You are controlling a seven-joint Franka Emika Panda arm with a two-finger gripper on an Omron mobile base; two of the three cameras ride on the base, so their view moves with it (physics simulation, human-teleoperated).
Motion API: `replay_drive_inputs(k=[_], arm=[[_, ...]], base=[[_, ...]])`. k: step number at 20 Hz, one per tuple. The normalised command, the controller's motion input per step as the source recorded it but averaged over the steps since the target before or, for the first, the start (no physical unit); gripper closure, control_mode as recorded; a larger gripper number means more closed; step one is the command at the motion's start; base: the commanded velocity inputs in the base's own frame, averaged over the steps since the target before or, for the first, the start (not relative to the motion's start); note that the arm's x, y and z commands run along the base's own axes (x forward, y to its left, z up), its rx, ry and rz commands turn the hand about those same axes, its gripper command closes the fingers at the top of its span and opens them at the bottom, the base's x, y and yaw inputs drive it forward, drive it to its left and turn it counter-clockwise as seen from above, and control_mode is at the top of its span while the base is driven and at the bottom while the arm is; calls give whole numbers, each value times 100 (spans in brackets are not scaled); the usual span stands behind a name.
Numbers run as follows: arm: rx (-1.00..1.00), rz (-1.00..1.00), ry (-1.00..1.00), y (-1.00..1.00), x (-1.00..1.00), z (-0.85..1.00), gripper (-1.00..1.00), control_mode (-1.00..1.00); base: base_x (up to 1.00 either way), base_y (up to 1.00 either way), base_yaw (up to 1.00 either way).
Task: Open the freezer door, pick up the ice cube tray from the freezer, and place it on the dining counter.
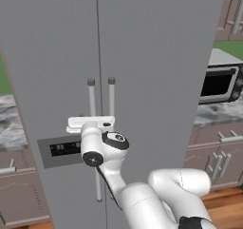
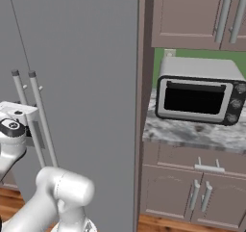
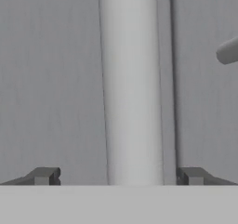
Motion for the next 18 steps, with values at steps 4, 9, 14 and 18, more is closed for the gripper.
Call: replay_drive_inputs(k=[4, 9, 14, 18], arm=[[0, 0, 0, 1, 0, -1, 100, -100], [0, 0, 0, 0, 0, 0, 100, -100], [0, 0, 0, 0, 0, 0, 100, -100], [0, 0, 0, 5, -21, 0, 100, -100]], base=[[0, 0, 0], [0, 0, 0], [0, 0, 0], [0, 0, 0]])
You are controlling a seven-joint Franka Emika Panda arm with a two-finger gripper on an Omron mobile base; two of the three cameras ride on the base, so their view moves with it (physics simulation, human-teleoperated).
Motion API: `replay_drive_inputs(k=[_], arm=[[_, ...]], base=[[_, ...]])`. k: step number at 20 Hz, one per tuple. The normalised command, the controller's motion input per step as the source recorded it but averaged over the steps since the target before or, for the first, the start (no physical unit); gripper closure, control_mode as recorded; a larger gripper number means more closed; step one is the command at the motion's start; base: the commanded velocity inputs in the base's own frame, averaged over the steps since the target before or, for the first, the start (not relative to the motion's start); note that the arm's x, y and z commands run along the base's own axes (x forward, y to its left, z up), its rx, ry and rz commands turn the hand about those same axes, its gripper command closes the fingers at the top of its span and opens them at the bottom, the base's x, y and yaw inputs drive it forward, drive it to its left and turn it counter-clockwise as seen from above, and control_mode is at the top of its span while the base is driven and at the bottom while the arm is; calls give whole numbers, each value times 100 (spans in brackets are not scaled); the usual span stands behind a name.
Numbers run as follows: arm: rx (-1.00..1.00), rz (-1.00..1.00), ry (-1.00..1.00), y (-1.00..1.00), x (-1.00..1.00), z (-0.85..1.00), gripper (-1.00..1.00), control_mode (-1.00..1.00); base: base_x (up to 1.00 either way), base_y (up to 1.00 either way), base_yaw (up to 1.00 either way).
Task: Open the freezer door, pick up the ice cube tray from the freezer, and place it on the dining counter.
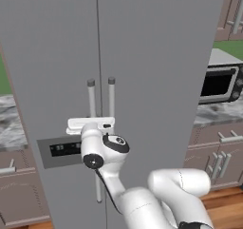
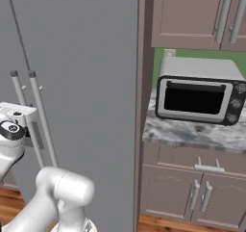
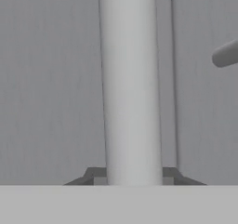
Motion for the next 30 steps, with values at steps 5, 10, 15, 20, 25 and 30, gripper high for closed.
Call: replay_drive_inputs(k=[5, 10, 15, 20, 25, 30], arm=[[0, 0, 3, 30, -58, 0, 100, -100], [0, 0, 2, 57, -63, 0, 100, -100], [0, 3, 6, 73, -61, 0, 100, -100], [-1, 6, 3, 71, -58, 0, 100, -100], [-2, 10, 0, 76, -39, 0, 100, -100], [-3, 12, 0, 76, -36, 0, 100, -100]], base=[[0, 0, 0], [0, 0, 0], [0, 0, 0], [0, 0, 0], [0, 0, 0], [0, 0, 0]])
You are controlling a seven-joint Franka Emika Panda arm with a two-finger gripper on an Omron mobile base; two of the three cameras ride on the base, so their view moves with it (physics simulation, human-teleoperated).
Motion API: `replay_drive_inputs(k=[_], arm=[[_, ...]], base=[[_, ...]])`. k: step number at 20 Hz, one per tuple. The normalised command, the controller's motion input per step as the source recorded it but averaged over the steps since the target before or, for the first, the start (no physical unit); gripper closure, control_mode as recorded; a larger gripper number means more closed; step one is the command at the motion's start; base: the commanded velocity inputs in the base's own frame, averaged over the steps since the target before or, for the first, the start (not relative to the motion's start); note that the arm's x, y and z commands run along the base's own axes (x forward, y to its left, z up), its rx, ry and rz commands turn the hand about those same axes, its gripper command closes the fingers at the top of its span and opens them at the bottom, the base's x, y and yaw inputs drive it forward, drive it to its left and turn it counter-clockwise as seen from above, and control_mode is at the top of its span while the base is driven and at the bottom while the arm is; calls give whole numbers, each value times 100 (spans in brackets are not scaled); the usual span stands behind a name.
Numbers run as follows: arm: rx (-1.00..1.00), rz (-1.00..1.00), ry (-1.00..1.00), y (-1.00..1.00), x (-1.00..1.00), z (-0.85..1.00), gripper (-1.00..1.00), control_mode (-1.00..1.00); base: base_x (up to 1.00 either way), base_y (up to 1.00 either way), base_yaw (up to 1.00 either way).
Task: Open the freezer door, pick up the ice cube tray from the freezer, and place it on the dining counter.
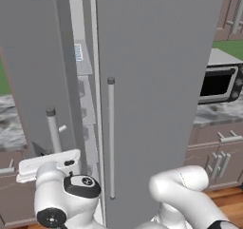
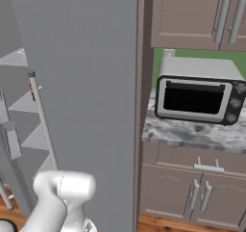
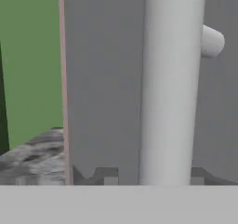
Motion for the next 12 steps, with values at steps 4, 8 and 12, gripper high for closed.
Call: replay_drive_inputs(k=[4, 8, 12], arm=[[-3, 11, 0, 74, -30, 0, 100, -100], [-2, 10, 0, 53, -28, 0, 100, -100], [0, 9, 4, 33, -20, 0, 100, -100]], base=[[0, 0, 0], [0, 0, 0], [0, 0, 0]])
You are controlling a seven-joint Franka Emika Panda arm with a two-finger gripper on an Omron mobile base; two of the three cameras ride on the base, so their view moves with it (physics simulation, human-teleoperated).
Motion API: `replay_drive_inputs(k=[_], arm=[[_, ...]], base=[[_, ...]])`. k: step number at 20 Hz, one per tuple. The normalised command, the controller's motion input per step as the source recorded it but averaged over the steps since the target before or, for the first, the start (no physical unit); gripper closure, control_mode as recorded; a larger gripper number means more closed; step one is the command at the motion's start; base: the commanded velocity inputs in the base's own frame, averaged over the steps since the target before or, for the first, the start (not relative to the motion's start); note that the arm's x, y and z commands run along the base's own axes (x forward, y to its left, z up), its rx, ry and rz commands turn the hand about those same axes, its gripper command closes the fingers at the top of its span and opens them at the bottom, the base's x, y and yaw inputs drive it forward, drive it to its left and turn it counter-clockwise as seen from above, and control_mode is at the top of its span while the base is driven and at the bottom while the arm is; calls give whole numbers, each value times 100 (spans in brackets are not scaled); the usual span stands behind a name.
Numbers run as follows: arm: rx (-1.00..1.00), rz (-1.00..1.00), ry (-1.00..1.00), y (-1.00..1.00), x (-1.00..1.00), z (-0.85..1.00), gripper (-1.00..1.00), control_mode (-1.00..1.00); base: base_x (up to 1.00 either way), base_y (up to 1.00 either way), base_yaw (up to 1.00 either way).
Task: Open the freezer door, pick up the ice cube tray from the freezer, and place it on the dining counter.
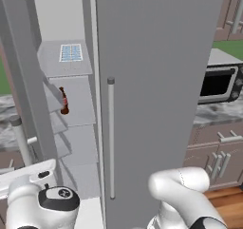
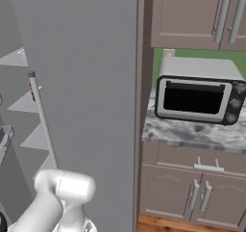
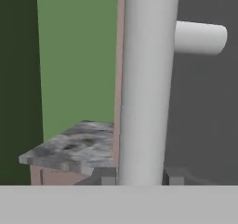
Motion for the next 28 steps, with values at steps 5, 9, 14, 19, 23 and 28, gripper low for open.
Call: replay_drive_inputs(k=[5, 9, 14, 19, 23, 28], arm=[[0, 3, 1, 4, -25, 0, -100, -100], [0, 0, 0, -34, -77, 0, -100, -100], [2, 0, 1, -85, -75, 0, -100, -100], [9, 3, 9, -100, 2, 12, -100, -100], [14, 13, 6, -99, 25, 48, -100, -100], [13, 20, 9, -63, 21, 81, -100, -100]], base=[[0, 0, 0], [0, 0, 0], [0, 0, 0], [0, 0, 0], [0, 0, 0], [0, 0, 0]])
